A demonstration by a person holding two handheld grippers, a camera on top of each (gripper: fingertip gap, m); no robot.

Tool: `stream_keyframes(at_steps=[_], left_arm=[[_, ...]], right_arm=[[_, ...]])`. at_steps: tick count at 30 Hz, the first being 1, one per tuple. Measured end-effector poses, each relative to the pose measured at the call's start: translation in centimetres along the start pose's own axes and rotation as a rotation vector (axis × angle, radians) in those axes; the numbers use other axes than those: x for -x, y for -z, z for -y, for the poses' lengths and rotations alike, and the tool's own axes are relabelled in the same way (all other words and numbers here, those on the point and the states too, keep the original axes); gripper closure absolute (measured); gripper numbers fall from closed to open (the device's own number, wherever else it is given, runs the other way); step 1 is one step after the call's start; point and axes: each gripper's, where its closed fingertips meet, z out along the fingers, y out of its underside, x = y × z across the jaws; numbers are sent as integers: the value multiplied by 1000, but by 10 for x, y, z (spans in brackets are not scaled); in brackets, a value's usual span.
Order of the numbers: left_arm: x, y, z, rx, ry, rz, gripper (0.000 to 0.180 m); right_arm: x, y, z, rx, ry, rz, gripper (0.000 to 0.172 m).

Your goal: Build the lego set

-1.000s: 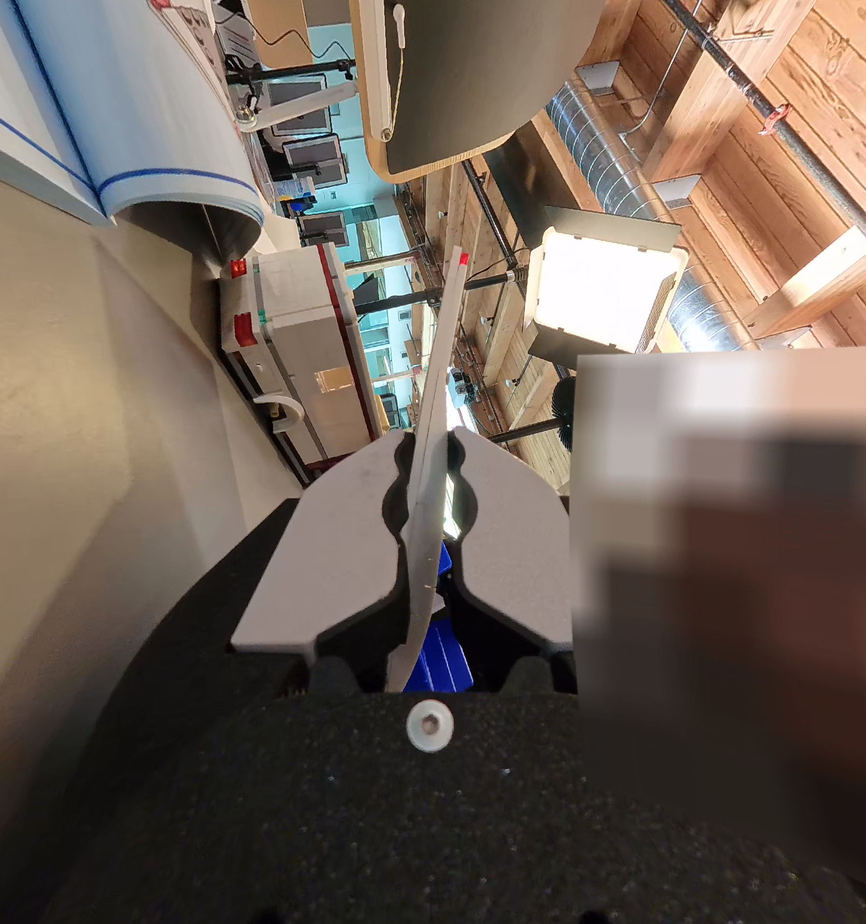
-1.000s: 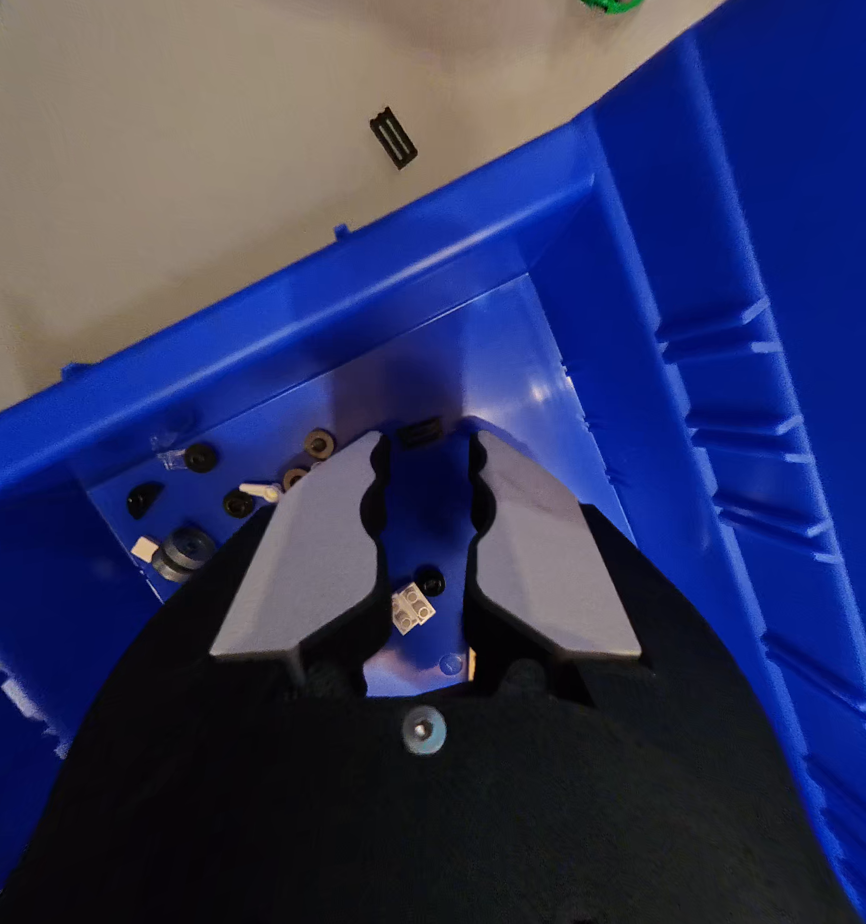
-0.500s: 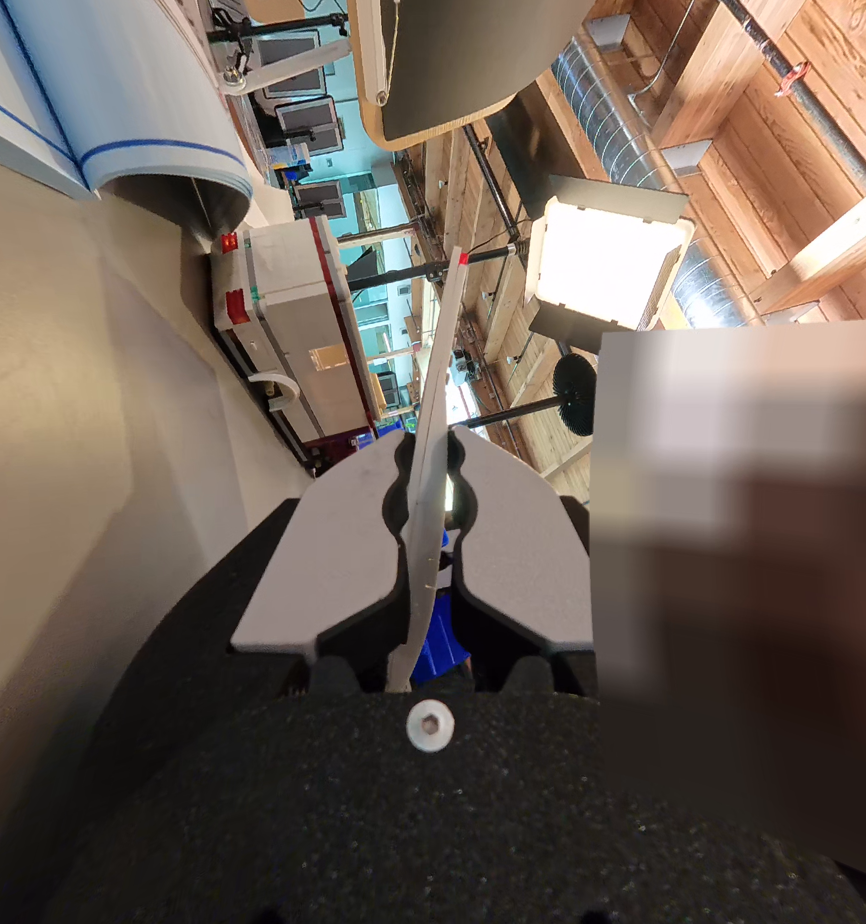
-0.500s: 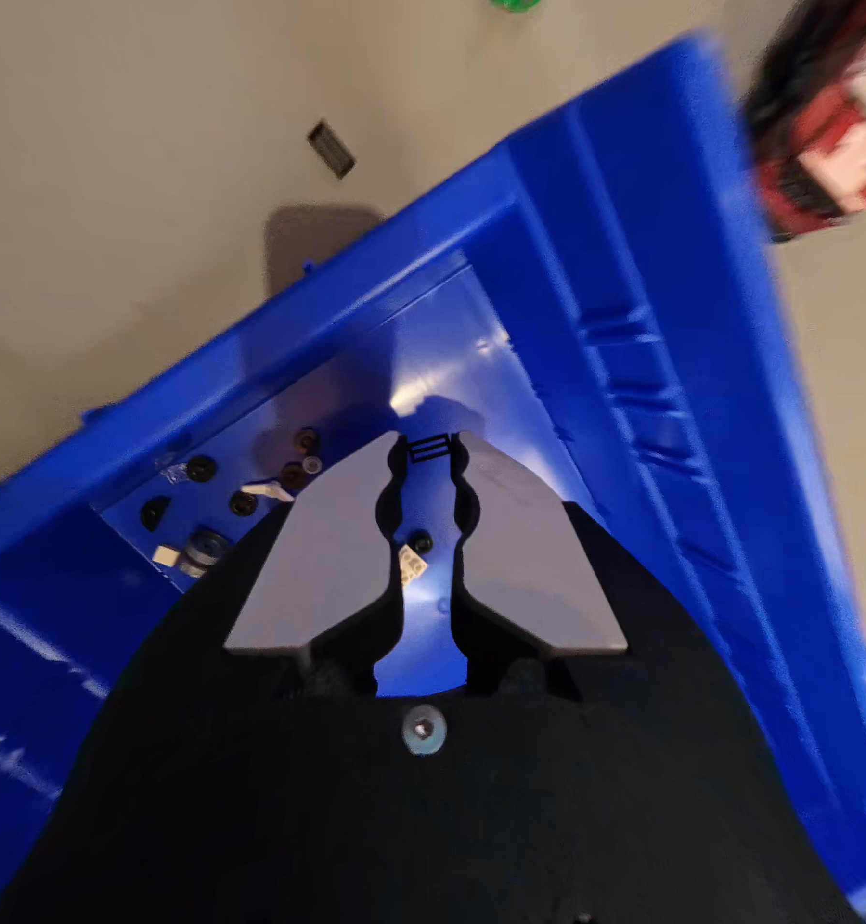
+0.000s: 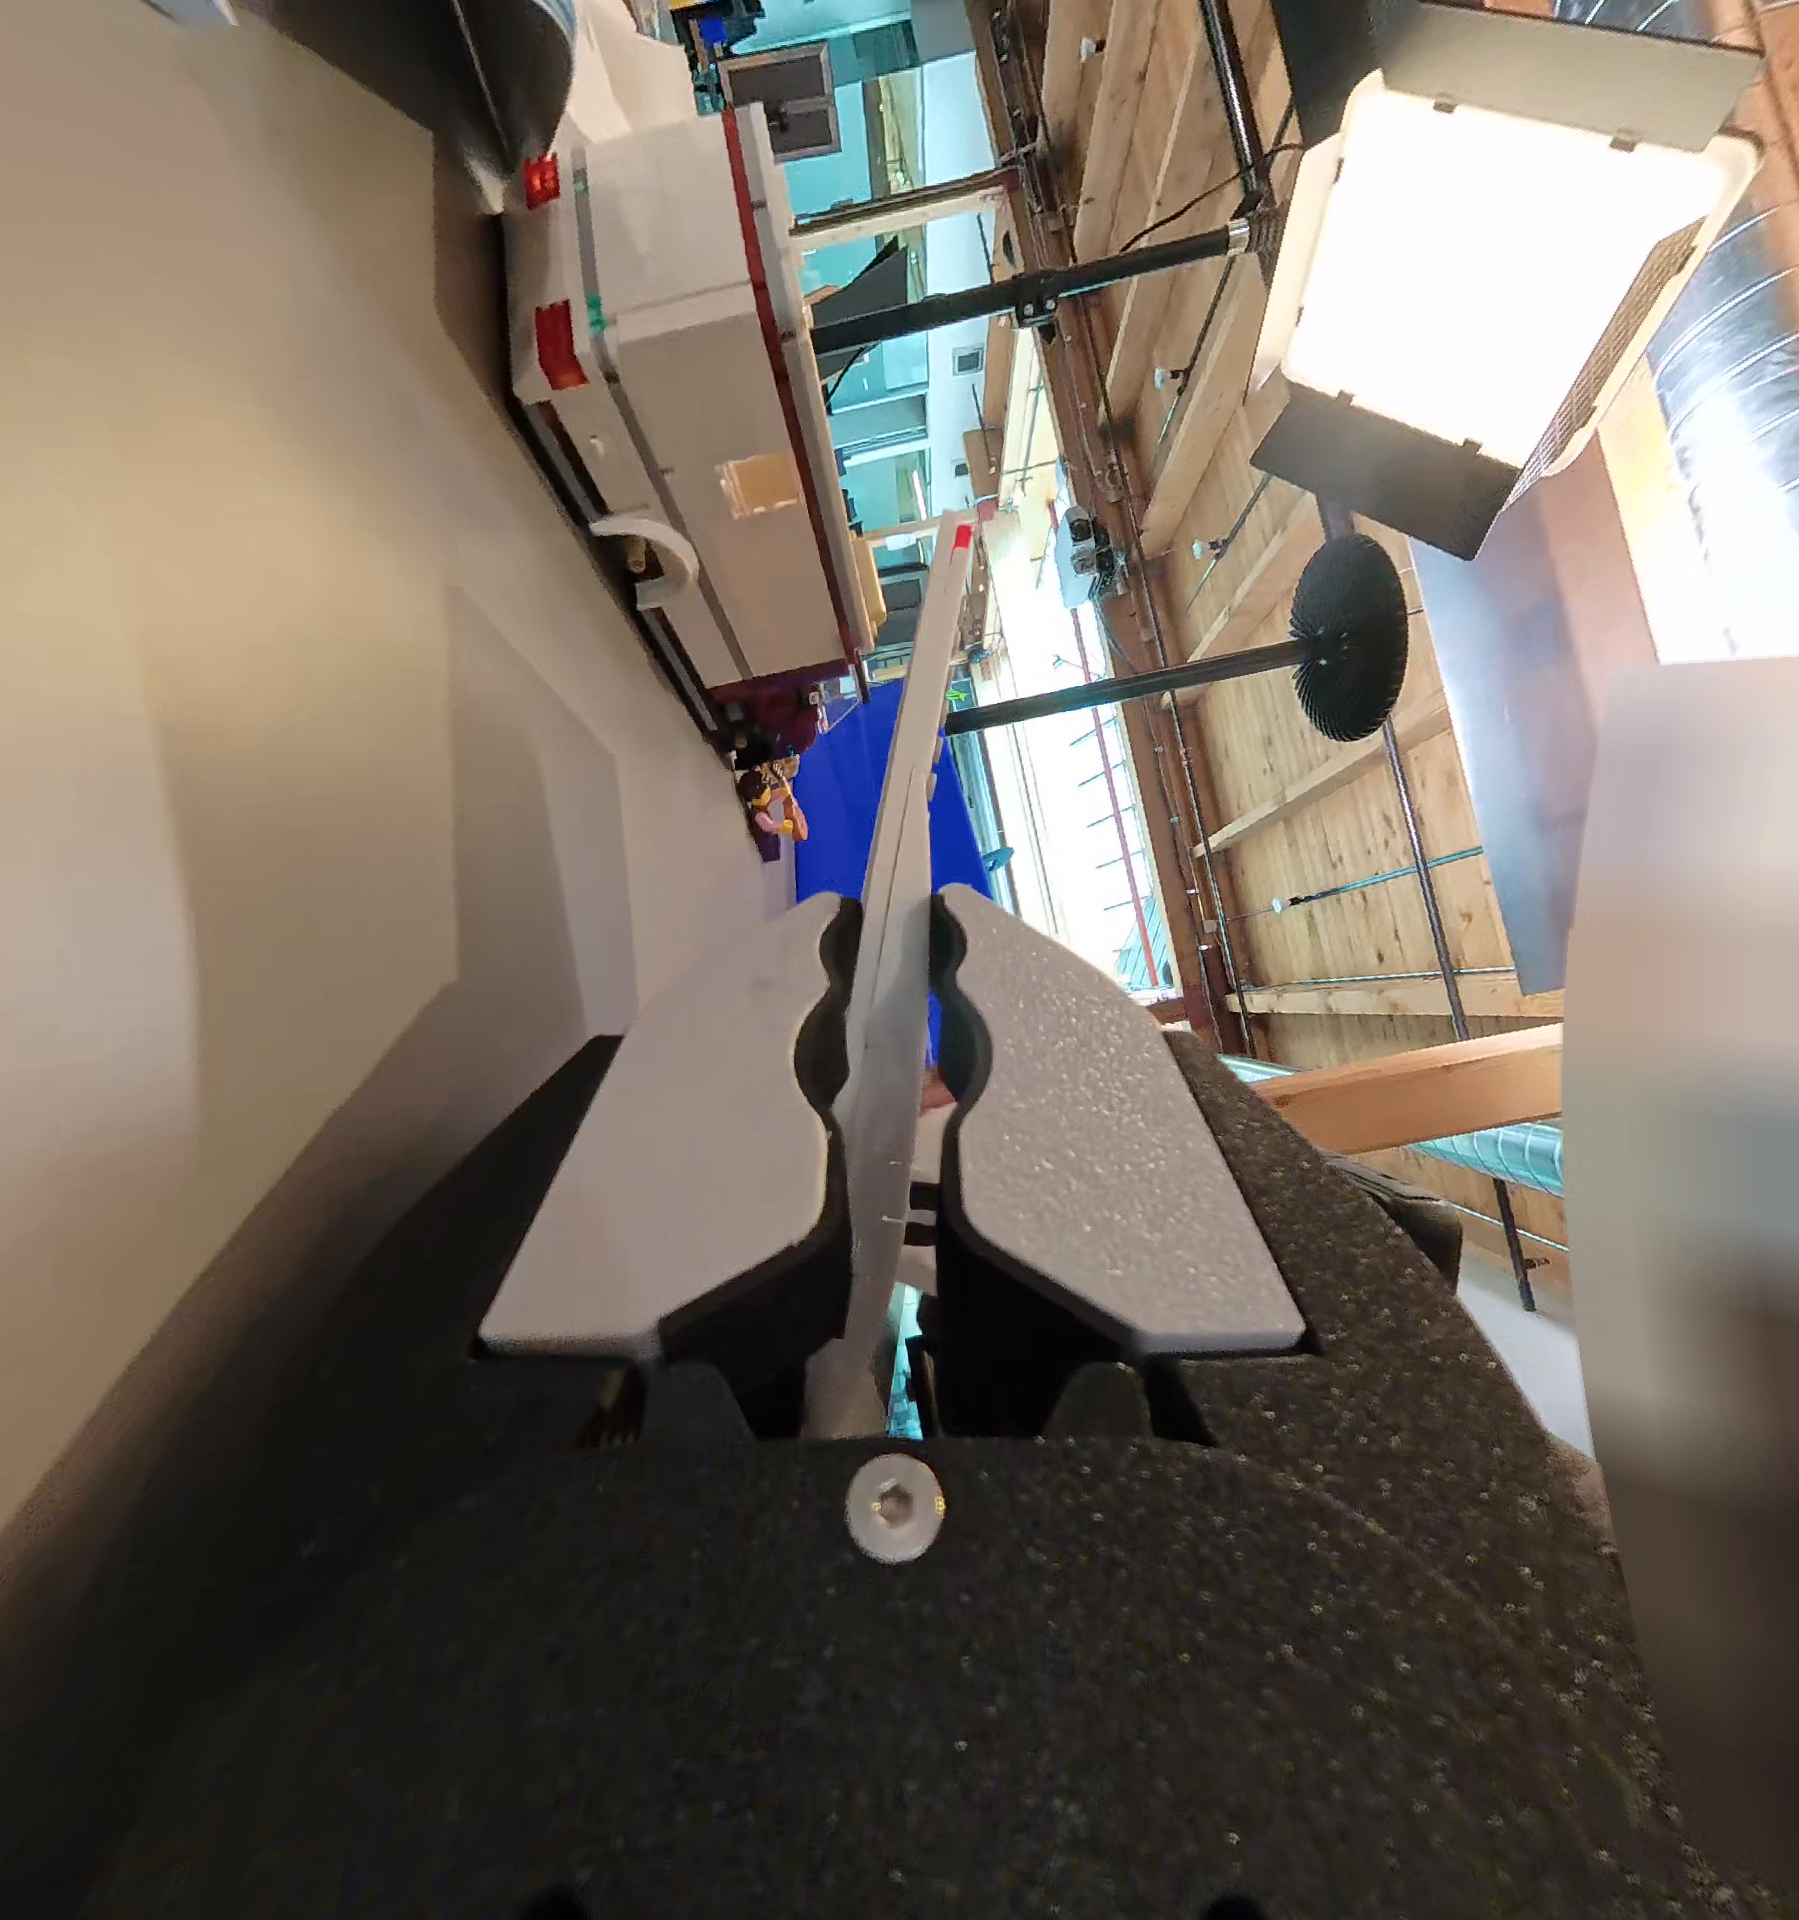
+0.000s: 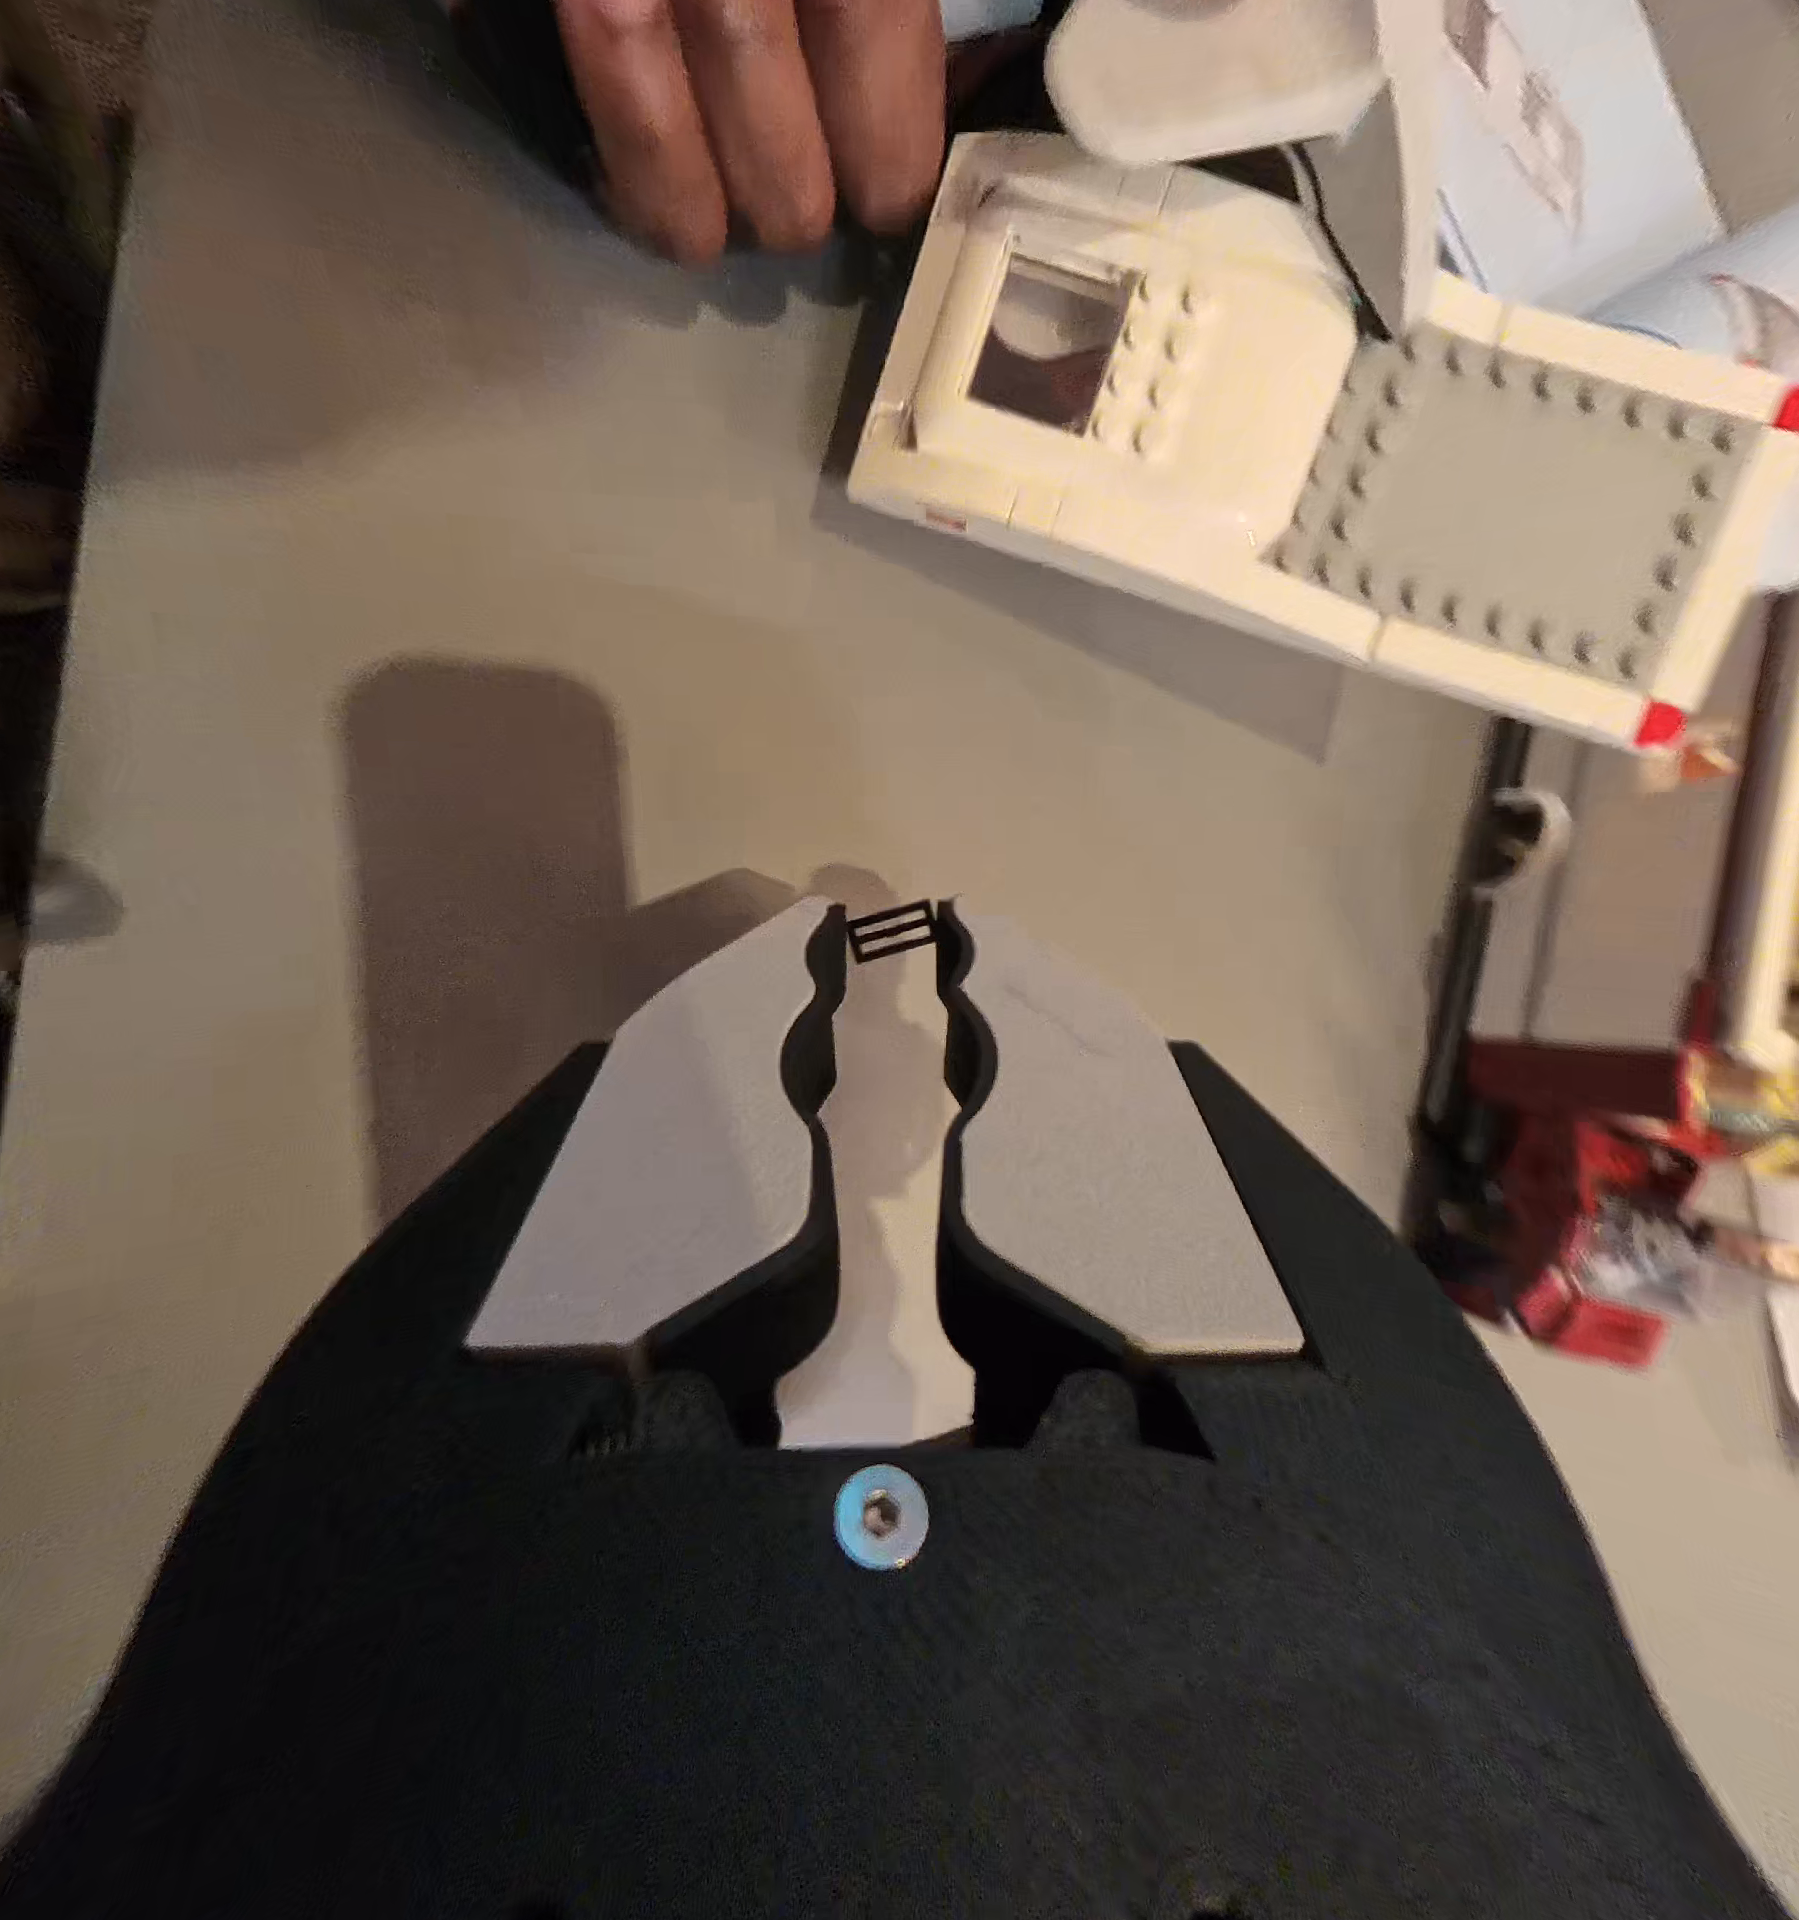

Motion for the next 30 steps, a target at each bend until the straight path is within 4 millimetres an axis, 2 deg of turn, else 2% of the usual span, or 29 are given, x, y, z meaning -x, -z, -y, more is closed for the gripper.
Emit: stream_keyframes(at_steps=[4, 7, 10, 14, 17, 20, 23, 26, 30], left_arm=[[1, 22, 3, -21, -3, 21, 168], [-1, 31, 5, -38, 3, 6, 168], [-3, 31, 8, -51, 16, -17, 168], [-4, 25, 25, -98, 22, -31, 168], [-4, 9, 43, -143, -5, -12, 168], [-7, -5, 69, -258, -68, -9, 168], [-4, -14, 82, -313, -73, -42, 168], [2, -20, 78, -278, -15, -71, 167], [-3, -19, 76, -243, -25, -117, 167]], right_arm=[[-5, -42, 13, 53, -31, -18, 156], [-9, -52, 22, 47, -50, 5, 155], [-20, -50, 27, 46, -13, -32, 146], [-42, -35, 40, -9, 42, -121, 143], [-71, -24, 44, -23, 72, -260, 143], [-89, -22, 46, -58, 16, -331, 144], [-94, -27, 50, -97, -51, -337, 143], [-97, -32, 49, -99, -16, -375, 140], [-96, -41, 49, -104, 49, -394, 134]])
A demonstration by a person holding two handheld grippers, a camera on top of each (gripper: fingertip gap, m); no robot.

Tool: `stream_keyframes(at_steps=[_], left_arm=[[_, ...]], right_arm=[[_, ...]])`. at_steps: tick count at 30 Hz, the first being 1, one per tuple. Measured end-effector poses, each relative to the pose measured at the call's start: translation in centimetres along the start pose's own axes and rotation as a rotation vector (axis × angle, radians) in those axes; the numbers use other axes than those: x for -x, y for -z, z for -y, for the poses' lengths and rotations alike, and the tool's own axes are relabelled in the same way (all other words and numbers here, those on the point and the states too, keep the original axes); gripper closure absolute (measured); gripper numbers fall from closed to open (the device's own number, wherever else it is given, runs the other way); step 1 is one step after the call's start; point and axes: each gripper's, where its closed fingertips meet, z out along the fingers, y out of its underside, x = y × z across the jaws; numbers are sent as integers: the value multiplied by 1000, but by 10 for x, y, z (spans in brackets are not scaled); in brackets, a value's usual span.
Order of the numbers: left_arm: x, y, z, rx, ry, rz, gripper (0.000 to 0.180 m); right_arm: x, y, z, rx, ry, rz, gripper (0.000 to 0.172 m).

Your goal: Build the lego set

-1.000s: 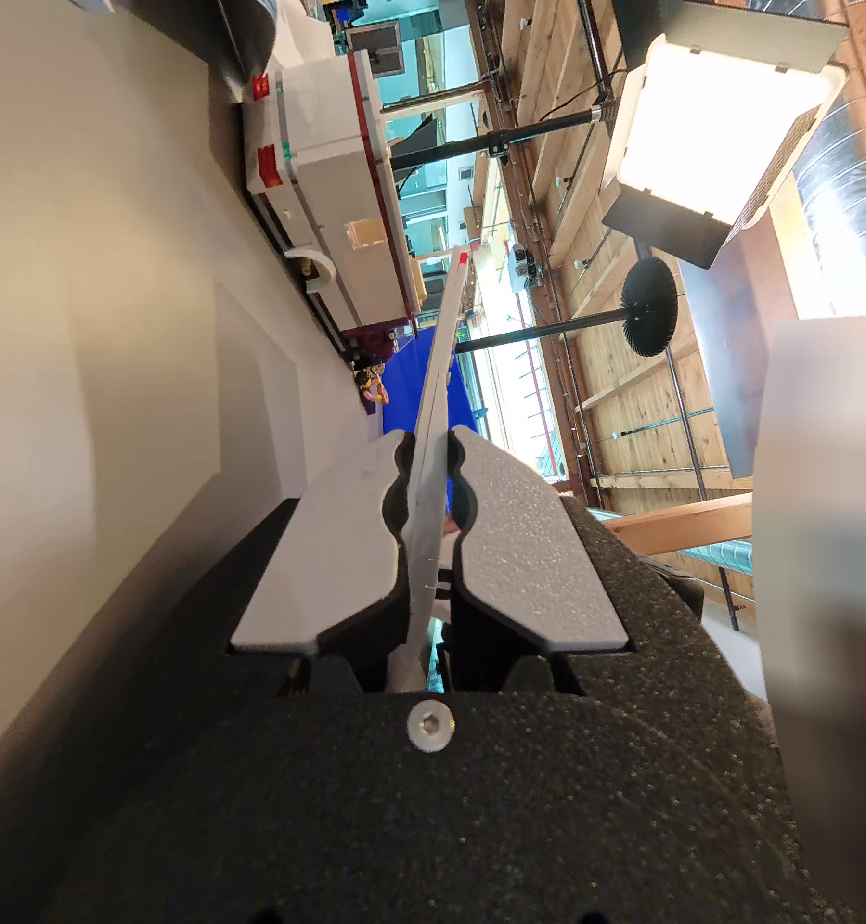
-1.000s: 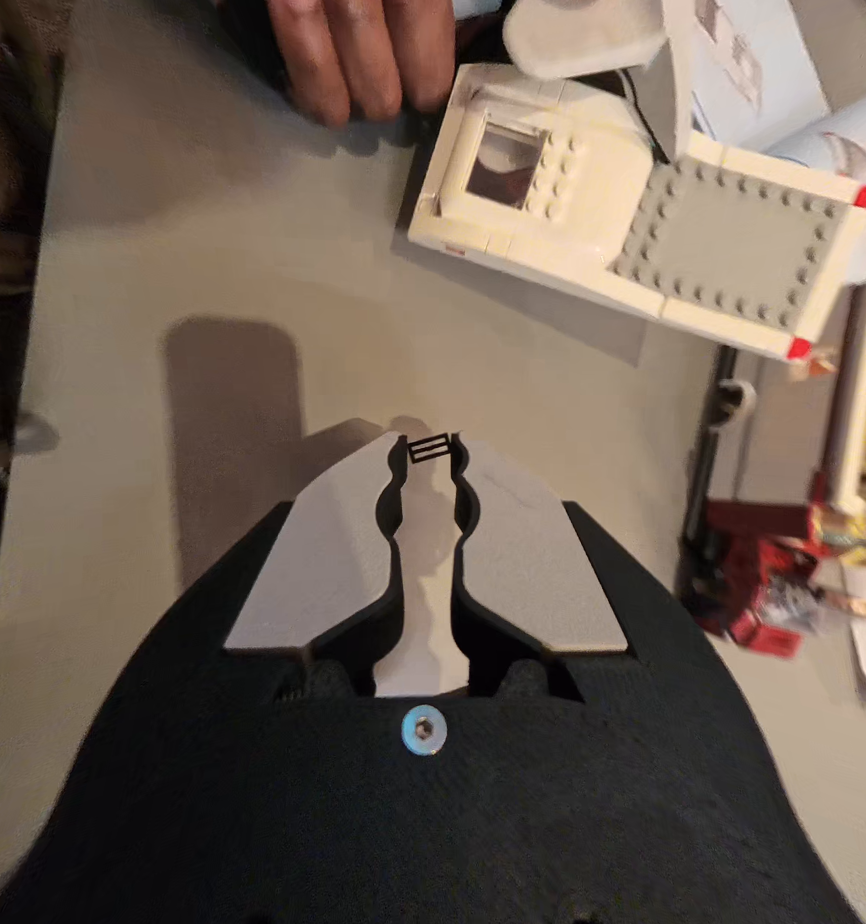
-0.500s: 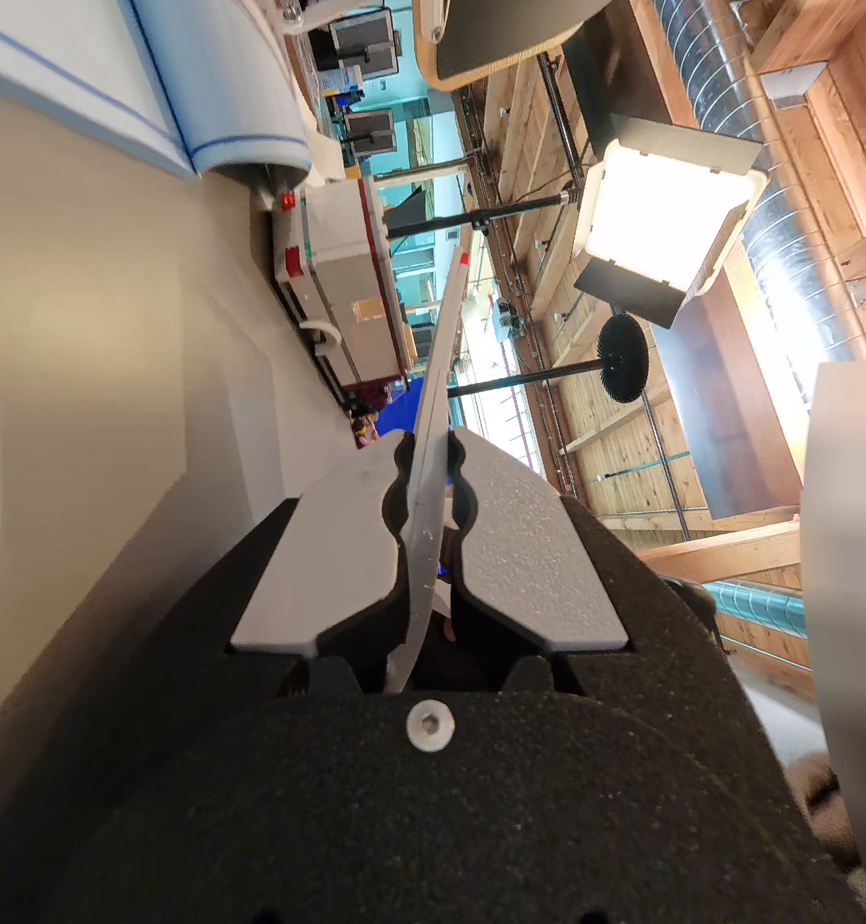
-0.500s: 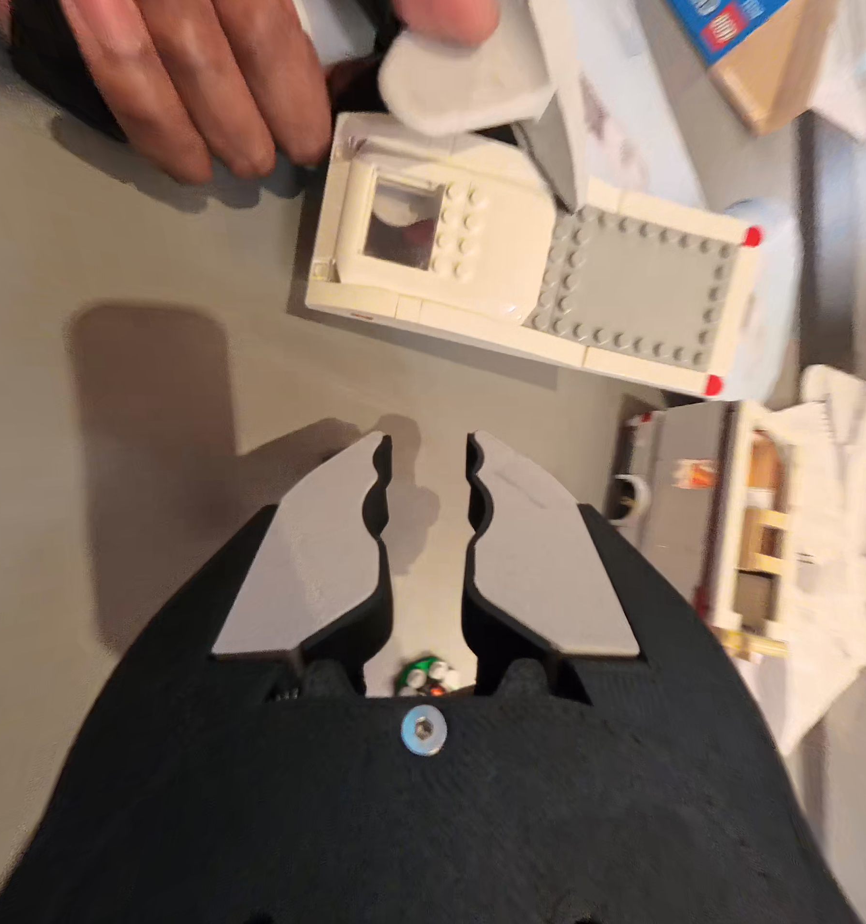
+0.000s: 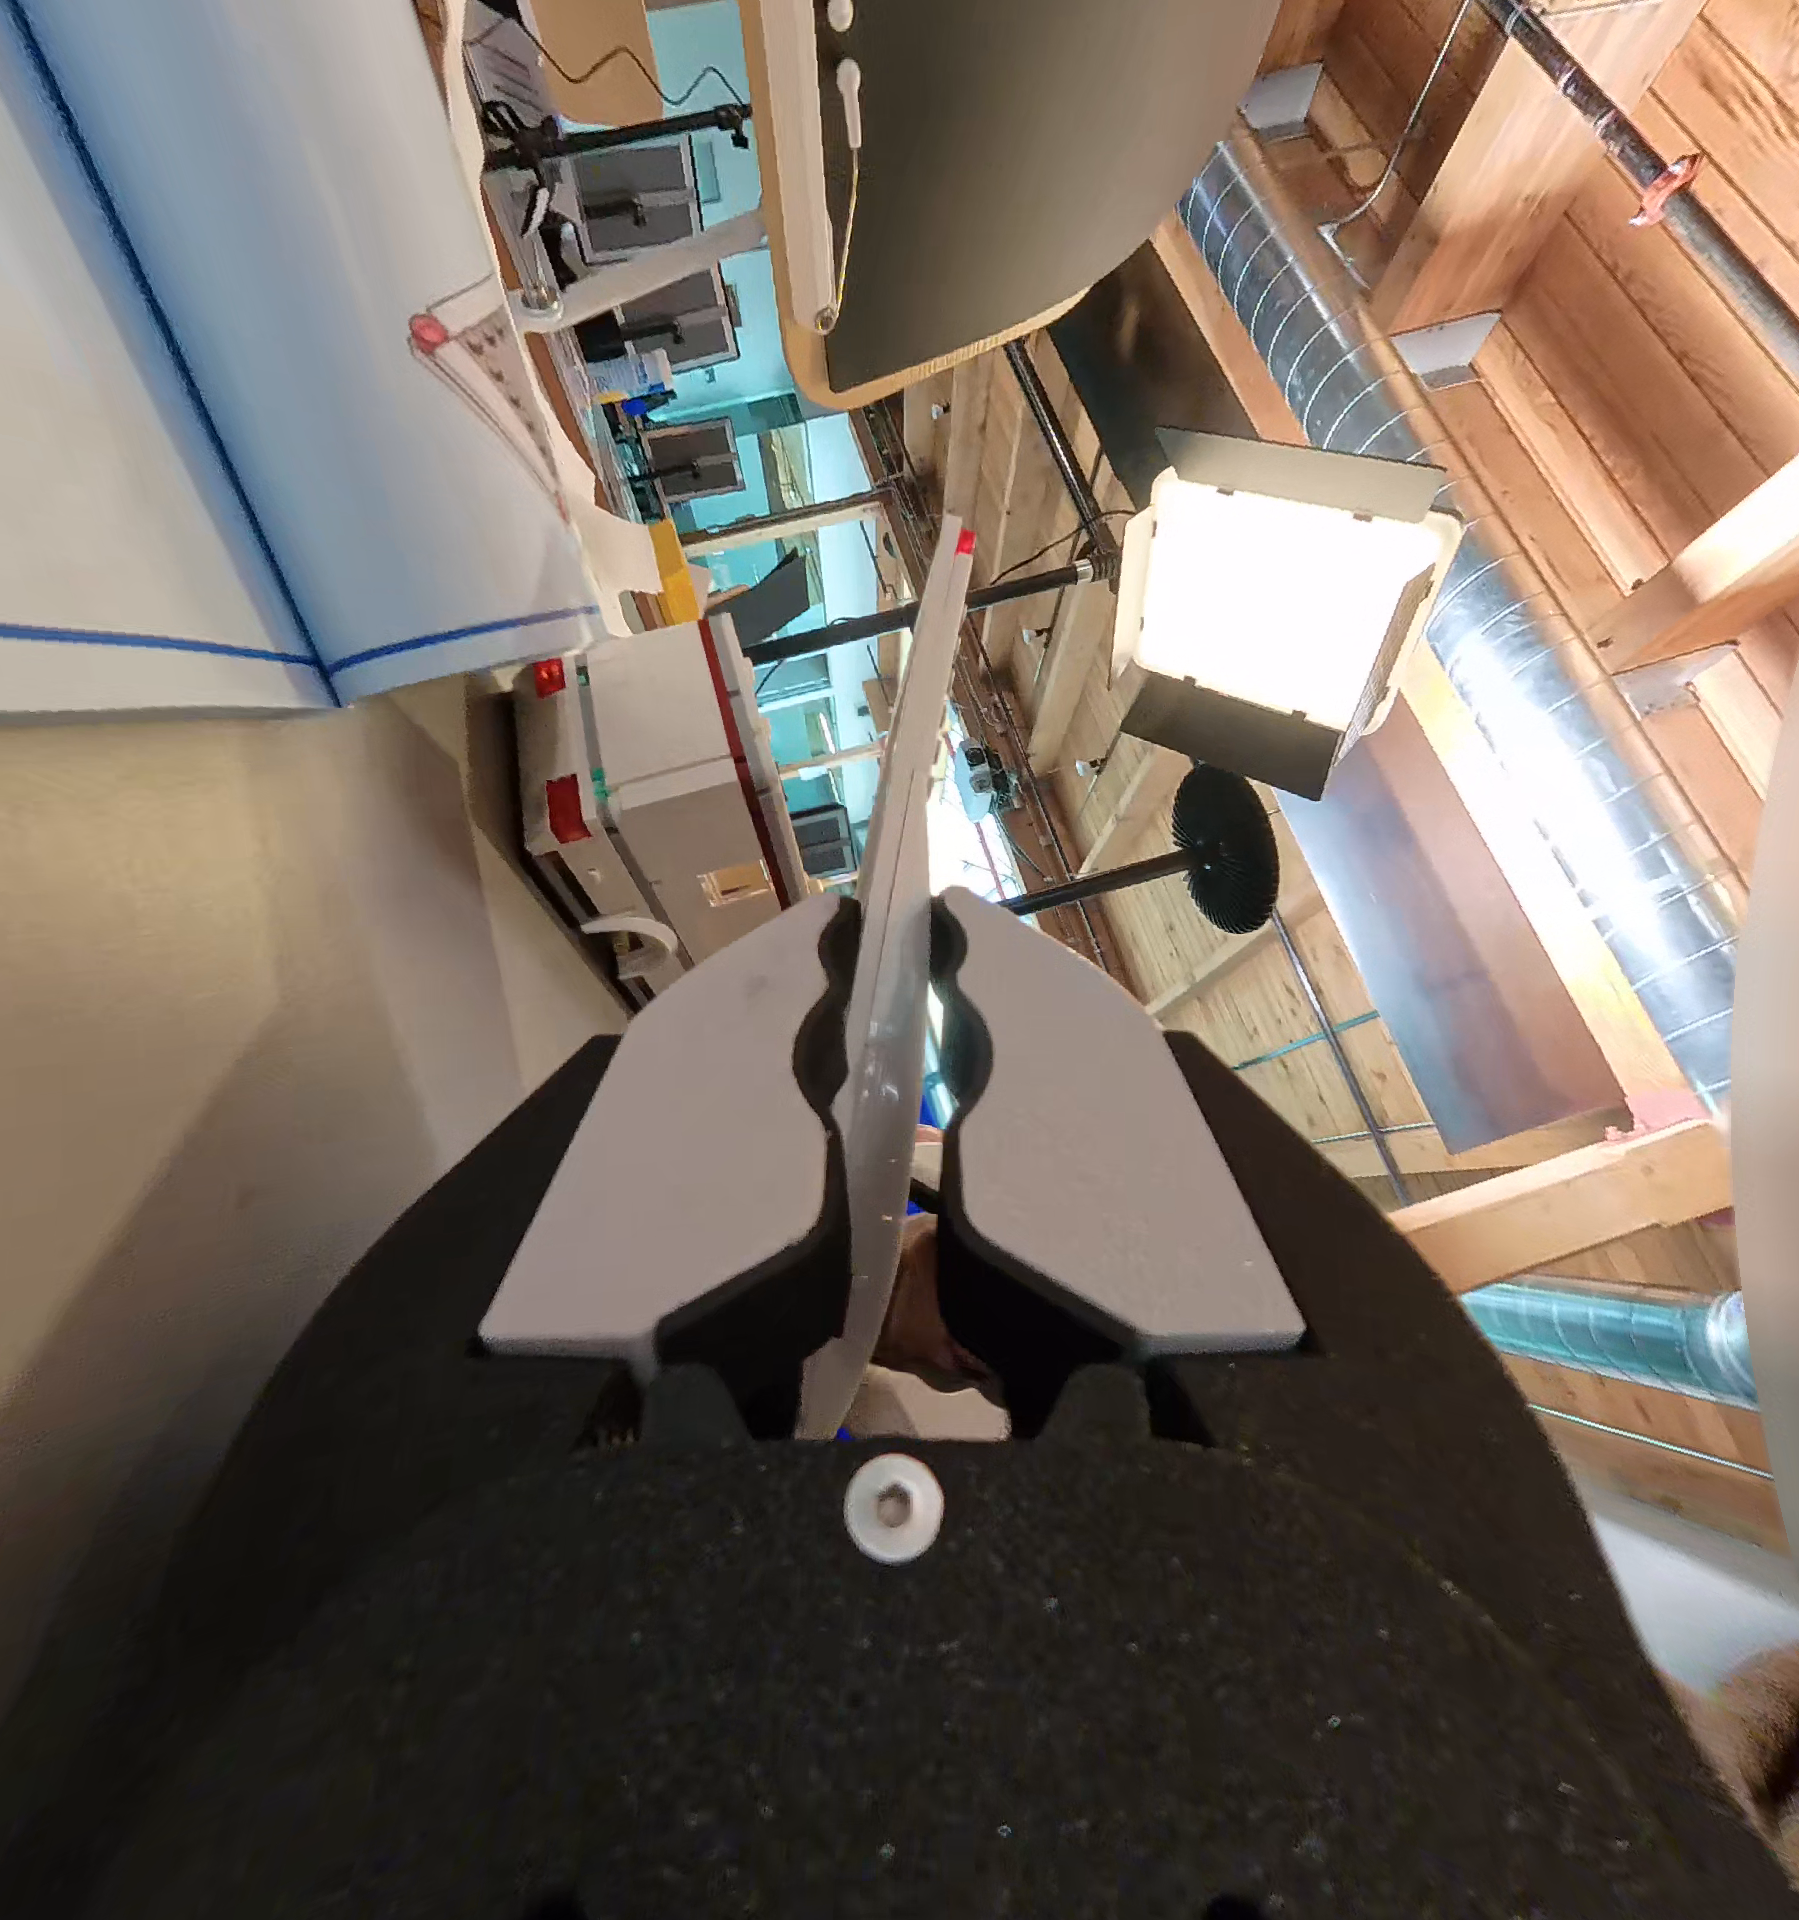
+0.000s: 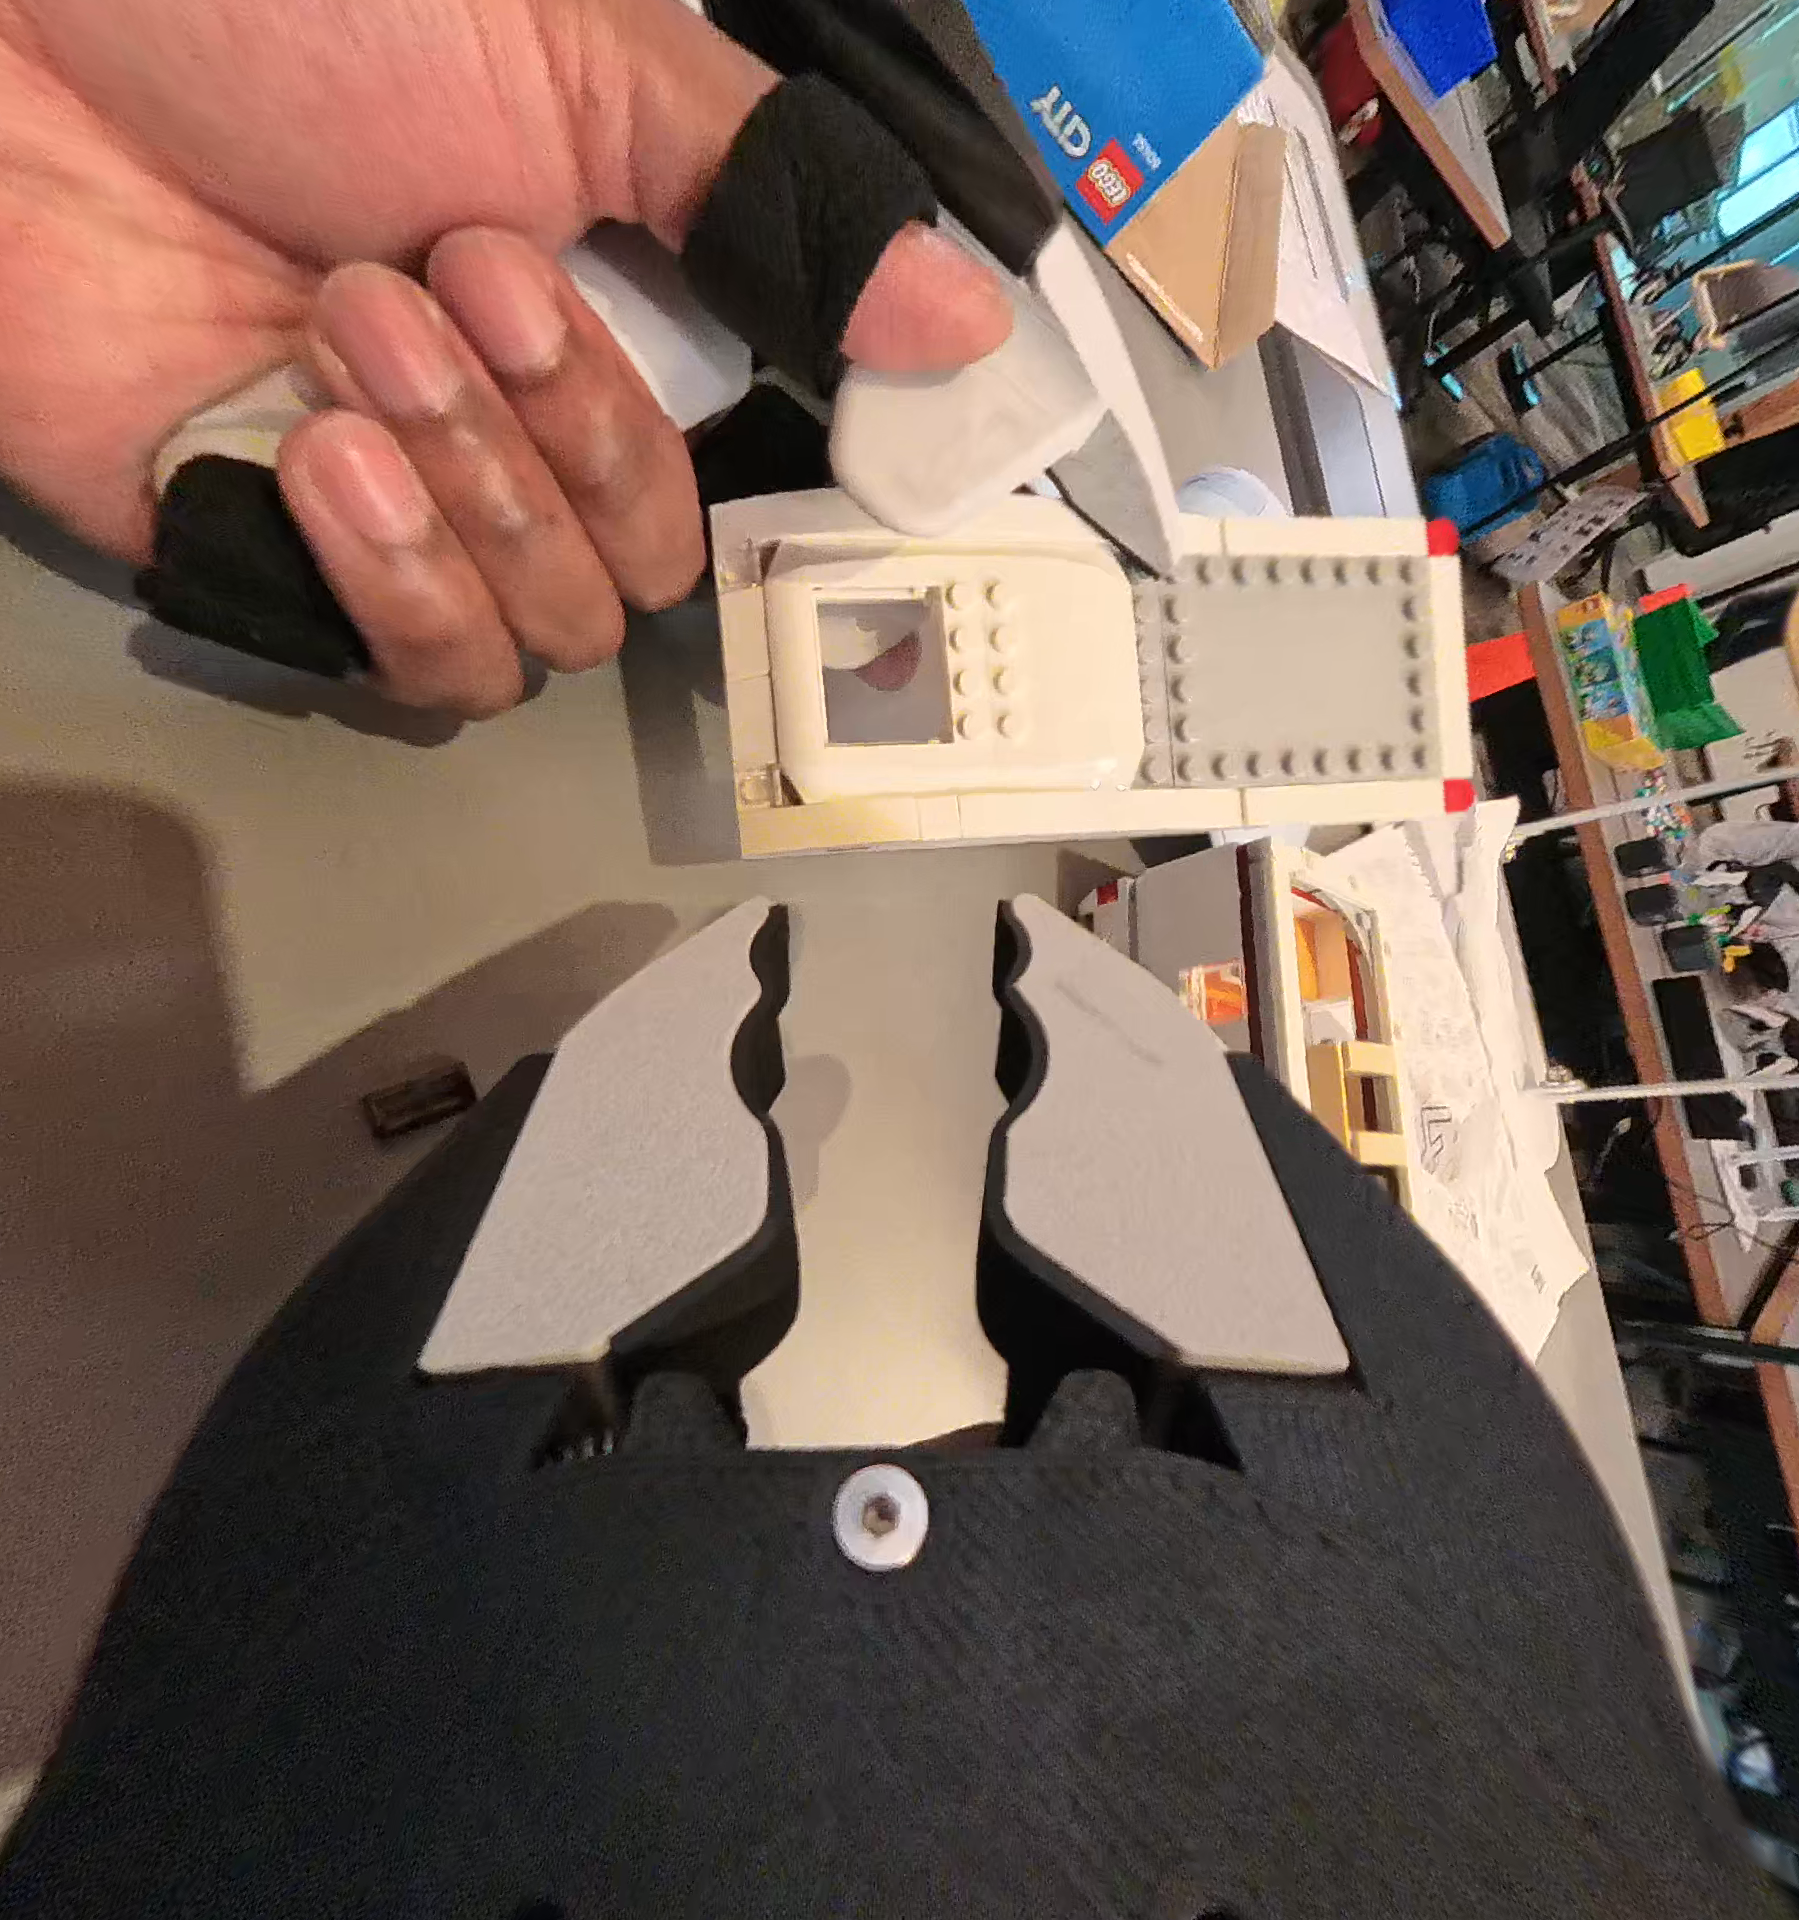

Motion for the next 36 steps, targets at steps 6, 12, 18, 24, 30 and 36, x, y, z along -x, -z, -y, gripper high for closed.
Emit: stream_keyframes(at_steps=[6, 12, 18, 24, 30, 36], left_arm=[[-1, 2, -3, 30, 74, -36, 167], [1, 0, -11, 65, 103, -25, 167], [3, -1, -12, 71, 111, -14, 167], [3, -2, -15, 89, 115, -14, 167], [3, -3, -17, 97, 126, -15, 167], [2, -4, -20, 119, 135, -21, 167]], right_arm=[[8, -6, 3, -27, 116, -44, 128], [8, -8, 0, -12, 196, -109, 124], [5, -4, 5, -51, 206, -149, 123], [5, -4, 9, -62, 228, -172, 121], [9, -7, 11, -62, 260, -185, 120], [1, -6, 11, -68, 278, -246, 140]])
